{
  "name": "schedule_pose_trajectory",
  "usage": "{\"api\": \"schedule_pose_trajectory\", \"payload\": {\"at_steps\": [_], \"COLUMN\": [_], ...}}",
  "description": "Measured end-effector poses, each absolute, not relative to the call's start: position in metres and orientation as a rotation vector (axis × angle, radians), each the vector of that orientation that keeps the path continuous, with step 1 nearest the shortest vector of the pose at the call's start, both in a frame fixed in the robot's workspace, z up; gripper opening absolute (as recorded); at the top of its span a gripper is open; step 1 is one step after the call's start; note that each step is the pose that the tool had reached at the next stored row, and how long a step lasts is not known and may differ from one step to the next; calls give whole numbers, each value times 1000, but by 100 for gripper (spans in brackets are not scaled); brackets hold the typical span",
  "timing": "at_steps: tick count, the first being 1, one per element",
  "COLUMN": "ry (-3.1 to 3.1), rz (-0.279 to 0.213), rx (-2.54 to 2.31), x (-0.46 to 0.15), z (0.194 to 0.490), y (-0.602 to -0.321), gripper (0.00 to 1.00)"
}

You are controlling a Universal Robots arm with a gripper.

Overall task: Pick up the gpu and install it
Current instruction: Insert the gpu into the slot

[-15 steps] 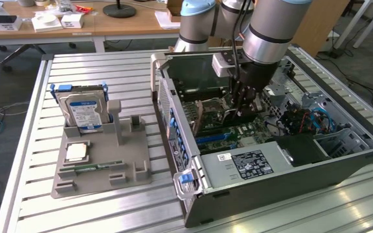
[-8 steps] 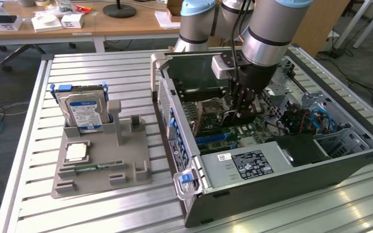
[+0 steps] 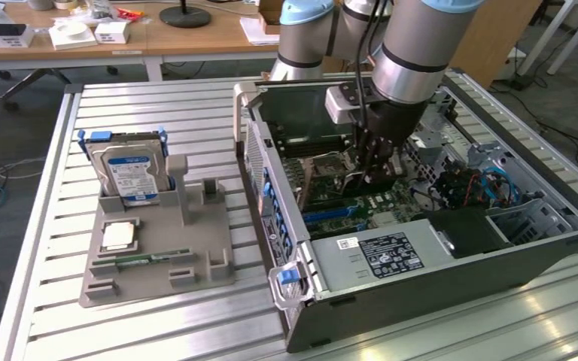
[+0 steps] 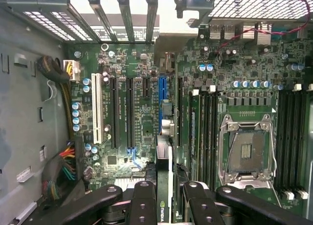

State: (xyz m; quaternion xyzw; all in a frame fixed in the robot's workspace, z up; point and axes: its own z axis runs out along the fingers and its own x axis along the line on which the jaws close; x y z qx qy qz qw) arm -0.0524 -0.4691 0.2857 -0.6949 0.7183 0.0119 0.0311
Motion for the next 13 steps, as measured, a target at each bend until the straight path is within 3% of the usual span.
{"api": "schedule_pose_trajectory", "payload": {"at_steps": [13], "ry": [2213], "rz": [36], "rx": [-2140], "x": [-56], "z": [279], "y": [-469], "gripper": [26]}}
